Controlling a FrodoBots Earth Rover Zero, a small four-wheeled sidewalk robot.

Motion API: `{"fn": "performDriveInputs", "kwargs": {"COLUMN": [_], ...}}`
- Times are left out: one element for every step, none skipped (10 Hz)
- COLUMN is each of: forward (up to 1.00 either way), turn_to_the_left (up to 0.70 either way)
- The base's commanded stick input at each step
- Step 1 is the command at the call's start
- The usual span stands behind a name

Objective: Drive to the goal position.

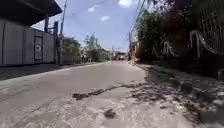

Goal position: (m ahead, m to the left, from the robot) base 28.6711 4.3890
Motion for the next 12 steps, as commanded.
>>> {"fn": "performDriveInputs", "kwargs": {"forward": [1.00,1.00,1.00,1.00,1.00,1.00,1.00,1.00,1.00,1.00,1.00,1.00], "turn_to_the_left": [-0.40,-0.40,-0.40,-0.40,-0.32,-0.15,0.00,0.00,0.00,0.00,0.00,0.00]}}
